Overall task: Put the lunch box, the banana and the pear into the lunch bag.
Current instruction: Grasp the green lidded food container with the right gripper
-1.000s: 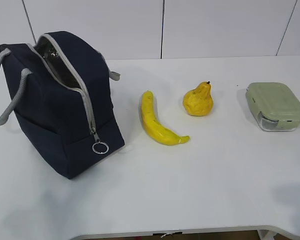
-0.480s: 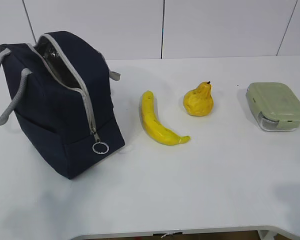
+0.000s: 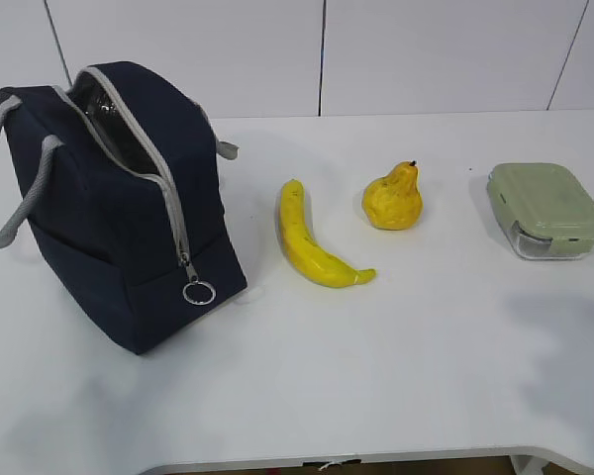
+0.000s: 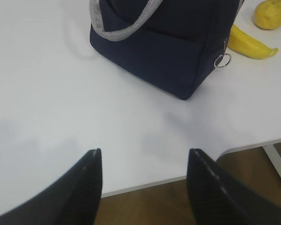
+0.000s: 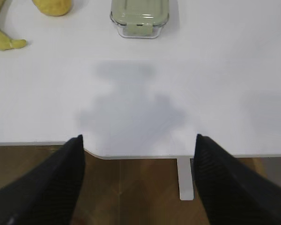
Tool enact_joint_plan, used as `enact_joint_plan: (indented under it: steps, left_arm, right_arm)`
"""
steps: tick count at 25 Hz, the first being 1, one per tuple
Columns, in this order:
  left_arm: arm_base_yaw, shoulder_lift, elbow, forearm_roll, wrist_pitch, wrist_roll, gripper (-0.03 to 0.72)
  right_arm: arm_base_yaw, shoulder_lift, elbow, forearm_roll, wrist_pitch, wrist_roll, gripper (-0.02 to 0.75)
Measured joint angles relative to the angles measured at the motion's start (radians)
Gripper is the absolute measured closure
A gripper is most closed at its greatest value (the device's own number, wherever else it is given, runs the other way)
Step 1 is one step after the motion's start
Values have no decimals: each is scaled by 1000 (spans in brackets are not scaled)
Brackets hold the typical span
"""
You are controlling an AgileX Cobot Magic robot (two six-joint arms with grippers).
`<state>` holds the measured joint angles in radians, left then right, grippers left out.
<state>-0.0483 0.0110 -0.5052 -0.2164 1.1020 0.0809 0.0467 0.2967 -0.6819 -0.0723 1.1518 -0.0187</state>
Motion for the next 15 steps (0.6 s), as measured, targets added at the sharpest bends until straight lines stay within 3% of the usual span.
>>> enact_joint_plan:
  steps: [15]
  left_arm:
    - [0, 0, 0, 0, 0, 0, 274]
  right_arm:
    - [0, 431, -279, -7, -55, 0, 151]
